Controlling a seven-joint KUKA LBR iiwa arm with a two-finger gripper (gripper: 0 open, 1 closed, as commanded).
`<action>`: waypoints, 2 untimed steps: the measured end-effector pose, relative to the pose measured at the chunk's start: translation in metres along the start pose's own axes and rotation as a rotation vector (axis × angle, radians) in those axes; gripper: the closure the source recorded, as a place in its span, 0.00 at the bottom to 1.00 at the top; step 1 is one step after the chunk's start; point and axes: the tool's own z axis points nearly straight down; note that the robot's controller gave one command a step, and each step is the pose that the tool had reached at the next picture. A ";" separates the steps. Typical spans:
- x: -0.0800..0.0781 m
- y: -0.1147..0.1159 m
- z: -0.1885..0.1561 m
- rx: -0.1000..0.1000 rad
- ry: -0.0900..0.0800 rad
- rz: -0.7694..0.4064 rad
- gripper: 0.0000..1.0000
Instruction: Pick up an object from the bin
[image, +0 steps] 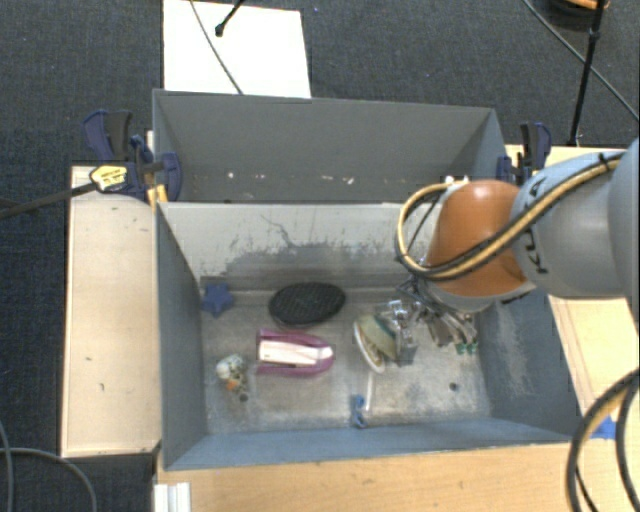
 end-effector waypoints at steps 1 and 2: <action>0.001 0.019 -0.052 -0.002 0.008 0.238 1.00; 0.028 -0.005 -0.235 0.000 0.004 0.267 1.00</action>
Offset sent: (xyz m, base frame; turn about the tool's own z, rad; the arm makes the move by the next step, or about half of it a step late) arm -0.0068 0.0178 0.0495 0.2389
